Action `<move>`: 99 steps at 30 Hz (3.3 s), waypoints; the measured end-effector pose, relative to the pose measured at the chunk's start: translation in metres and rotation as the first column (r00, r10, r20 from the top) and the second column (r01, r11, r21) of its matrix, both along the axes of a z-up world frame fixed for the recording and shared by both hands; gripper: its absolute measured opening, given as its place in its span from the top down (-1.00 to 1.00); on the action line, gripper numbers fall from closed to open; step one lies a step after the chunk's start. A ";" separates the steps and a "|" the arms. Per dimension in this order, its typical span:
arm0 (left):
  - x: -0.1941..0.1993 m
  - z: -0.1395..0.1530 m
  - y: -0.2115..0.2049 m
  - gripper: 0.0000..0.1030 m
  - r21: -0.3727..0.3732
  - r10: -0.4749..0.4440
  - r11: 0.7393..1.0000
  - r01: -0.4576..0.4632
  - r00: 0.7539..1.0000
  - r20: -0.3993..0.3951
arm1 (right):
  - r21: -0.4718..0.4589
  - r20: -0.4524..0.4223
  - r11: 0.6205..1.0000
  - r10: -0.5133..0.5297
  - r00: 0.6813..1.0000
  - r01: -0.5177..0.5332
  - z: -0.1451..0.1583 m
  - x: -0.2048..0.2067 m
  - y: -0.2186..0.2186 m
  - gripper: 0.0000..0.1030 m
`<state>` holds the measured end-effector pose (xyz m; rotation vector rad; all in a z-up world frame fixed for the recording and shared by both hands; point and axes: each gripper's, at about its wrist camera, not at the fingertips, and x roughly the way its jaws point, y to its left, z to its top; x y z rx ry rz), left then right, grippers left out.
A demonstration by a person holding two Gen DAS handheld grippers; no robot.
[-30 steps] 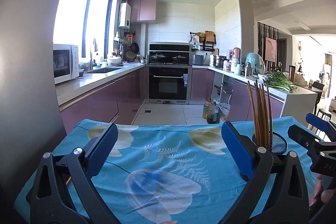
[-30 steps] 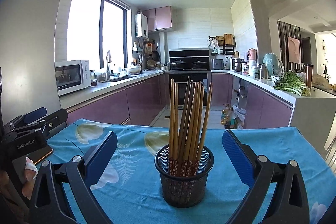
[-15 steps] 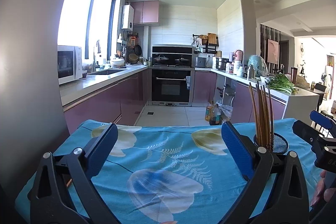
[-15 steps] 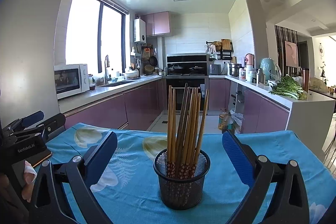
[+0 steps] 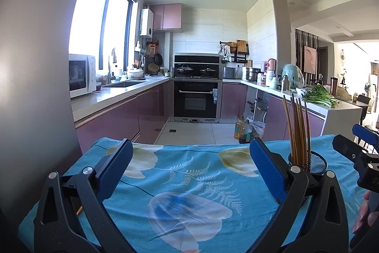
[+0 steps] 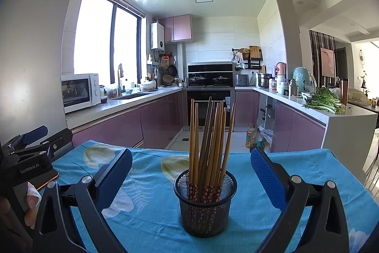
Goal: Organize utensils
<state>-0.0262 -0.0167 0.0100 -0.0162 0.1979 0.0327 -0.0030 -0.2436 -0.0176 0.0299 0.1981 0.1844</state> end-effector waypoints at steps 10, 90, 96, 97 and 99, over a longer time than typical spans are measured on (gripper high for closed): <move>-0.001 0.000 0.002 -0.89 0.000 0.004 1.000 -0.004 1.000 0.003 | 0.001 0.006 1.000 -0.002 1.000 0.002 -0.001 -0.002 0.000 -0.89; -0.002 0.000 0.002 -0.89 0.004 0.006 1.000 -0.006 1.000 0.009 | 0.019 0.007 0.999 -0.026 1.000 0.026 0.001 0.000 0.002 -0.89; -0.002 0.000 0.002 -0.89 0.004 0.006 1.000 -0.006 1.000 0.008 | 0.019 0.007 0.999 -0.026 1.000 0.026 0.001 0.000 0.002 -0.89; -0.002 0.000 0.002 -0.89 0.004 0.006 1.000 -0.006 1.000 0.008 | 0.019 0.008 0.999 -0.026 1.000 0.026 0.001 0.000 0.002 -0.89; -0.002 0.000 0.002 -0.89 0.005 0.006 1.000 -0.006 1.000 0.008 | 0.018 0.006 0.999 -0.026 1.000 0.026 0.001 0.000 0.002 -0.89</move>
